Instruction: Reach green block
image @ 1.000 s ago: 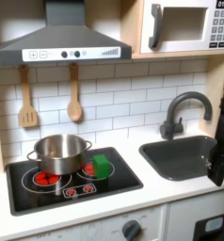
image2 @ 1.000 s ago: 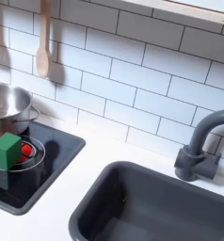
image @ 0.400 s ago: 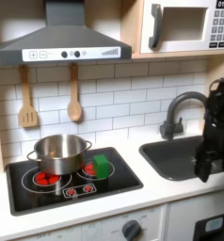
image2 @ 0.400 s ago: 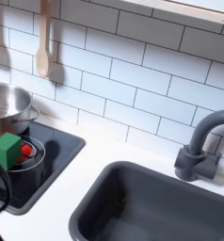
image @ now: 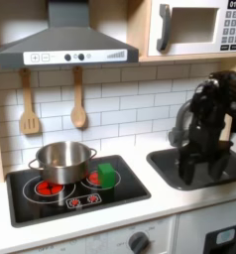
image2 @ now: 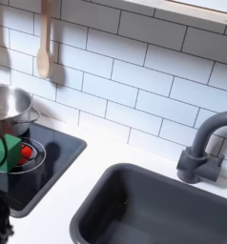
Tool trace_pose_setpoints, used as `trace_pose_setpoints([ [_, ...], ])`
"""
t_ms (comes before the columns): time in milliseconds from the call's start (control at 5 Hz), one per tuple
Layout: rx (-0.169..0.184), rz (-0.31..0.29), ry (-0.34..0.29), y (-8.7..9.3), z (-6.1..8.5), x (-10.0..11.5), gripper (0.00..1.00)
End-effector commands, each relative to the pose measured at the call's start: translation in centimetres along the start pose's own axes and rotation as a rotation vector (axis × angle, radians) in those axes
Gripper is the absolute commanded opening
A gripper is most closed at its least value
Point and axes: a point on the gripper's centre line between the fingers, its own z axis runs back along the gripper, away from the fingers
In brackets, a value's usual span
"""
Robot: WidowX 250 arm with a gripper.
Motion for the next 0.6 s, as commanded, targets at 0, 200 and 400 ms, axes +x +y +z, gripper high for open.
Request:
trace_pose_setpoints([
  [0,0.002,0.027,-0.021,1.9,-0.3,2.9,1.00],
  [200,0.005,0.043,-0.020,2.9,-0.9,4.2,1.00],
  [400,0.007,0.046,-0.019,3.6,-1.5,5.4,1.00],
])
